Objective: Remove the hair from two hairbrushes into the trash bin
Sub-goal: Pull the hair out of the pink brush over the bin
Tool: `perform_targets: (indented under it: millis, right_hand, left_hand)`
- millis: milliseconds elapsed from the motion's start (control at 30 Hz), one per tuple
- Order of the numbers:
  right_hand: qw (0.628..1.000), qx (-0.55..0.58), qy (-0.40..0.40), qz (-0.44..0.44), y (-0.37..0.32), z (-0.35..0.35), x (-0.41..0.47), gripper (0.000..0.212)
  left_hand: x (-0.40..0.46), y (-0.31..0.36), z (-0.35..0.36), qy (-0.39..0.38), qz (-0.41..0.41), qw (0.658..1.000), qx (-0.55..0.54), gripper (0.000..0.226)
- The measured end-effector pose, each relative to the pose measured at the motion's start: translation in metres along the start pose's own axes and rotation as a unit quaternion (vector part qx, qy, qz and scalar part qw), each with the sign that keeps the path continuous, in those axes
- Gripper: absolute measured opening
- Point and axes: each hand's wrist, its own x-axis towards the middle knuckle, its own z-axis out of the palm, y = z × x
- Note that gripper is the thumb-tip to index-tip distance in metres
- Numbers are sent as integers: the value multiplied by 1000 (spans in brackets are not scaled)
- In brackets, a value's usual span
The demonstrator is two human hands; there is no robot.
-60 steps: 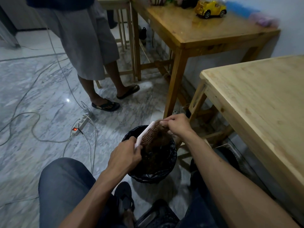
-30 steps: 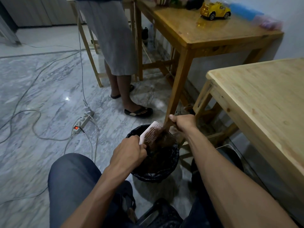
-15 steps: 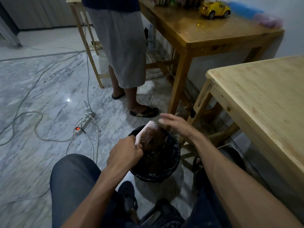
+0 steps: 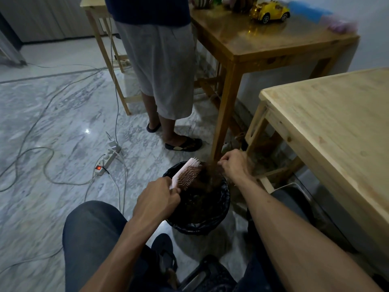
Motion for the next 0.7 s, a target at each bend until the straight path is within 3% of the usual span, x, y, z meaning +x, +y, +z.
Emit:
perform_targets:
  millis: [67, 133, 267, 367, 433, 533, 700]
  right_hand:
    - [1000, 4, -18, -4, 2, -2, 4, 10]
    - [995, 37, -86, -33, -2, -3, 4, 12]
    - [946, 154, -278, -70, -18, -15, -10, 74]
    - [898, 212, -372, -98, -18, -20, -12, 75]
    - [899, 214, -367, -104, -15, -22, -13, 57]
    - [923, 251, -276, -96, -7, -18, -12, 21]
    - [954, 250, -157, 50, 9, -15, -3, 14]
  left_hand:
    - [-1, -5, -2, 9, -5, 1000, 5, 20]
    - [-2, -6, -3, 22, -12, 1000, 9, 19]
    - [-3, -3, 3, 23, -12, 1000, -5, 17]
    - [-2, 1, 5, 29, -9, 999, -13, 18]
    - [-1, 3, 5, 34, -10, 999, -3, 17]
    - [0, 4, 5, 40, -16, 999, 0, 18]
    - [-1, 0, -1, 47, -31, 998, -13, 15]
